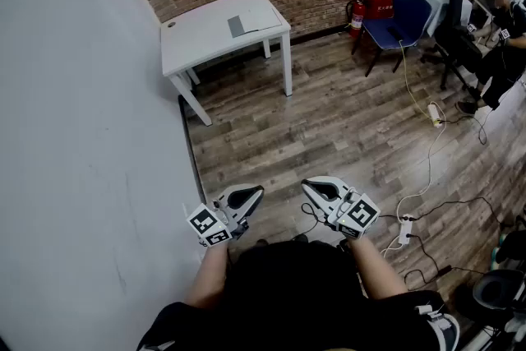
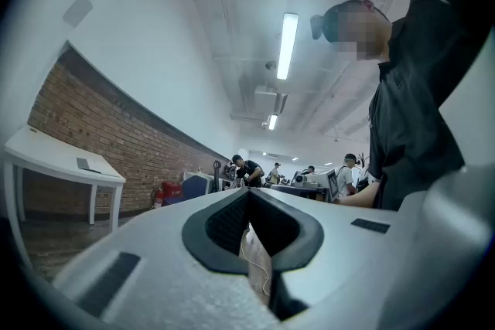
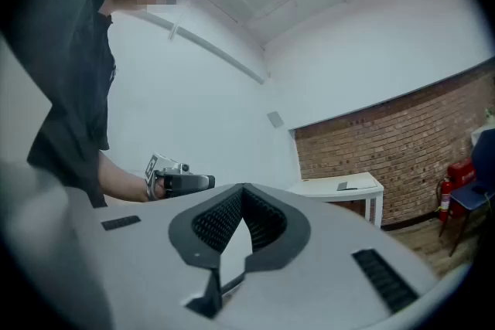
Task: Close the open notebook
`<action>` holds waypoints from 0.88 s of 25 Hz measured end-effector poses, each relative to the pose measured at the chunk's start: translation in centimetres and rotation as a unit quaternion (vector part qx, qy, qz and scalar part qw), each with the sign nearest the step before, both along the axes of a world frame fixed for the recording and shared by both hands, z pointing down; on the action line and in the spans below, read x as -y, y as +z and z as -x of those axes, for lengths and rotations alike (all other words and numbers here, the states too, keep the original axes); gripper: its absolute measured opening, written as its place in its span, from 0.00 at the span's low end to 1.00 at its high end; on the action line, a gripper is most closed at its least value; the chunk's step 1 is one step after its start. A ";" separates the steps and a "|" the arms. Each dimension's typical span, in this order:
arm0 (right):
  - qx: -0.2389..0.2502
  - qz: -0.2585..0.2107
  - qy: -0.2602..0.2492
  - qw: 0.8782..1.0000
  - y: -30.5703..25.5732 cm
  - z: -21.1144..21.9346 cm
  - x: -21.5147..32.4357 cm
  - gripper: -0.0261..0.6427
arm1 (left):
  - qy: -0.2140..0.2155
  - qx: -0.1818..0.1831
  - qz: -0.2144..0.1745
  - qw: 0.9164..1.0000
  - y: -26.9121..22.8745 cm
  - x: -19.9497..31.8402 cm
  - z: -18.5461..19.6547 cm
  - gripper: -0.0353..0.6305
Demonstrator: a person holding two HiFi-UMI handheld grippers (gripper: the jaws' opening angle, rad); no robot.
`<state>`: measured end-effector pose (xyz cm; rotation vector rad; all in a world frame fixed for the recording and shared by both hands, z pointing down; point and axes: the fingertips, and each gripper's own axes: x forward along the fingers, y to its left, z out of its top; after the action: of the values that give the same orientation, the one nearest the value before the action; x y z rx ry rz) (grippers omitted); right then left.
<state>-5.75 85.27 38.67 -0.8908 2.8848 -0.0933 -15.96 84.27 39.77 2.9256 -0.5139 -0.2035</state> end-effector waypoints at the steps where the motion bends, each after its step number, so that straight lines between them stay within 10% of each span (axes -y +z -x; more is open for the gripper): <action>1: 0.000 -0.002 0.000 1.000 0.0 -0.3 0.2 0.04 | 0.002 -0.001 0.000 1.000 0.1 0.1 -0.4 0.07; 22: -0.009 0.038 0.043 0.998 2.7 -5.7 9.2 0.05 | -0.015 -0.010 0.064 0.998 3.4 8.0 -1.6 0.07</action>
<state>-0.04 76.12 41.42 -1.0320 2.8721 -0.1889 -14.37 76.29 43.15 2.7910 -0.5462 -0.1958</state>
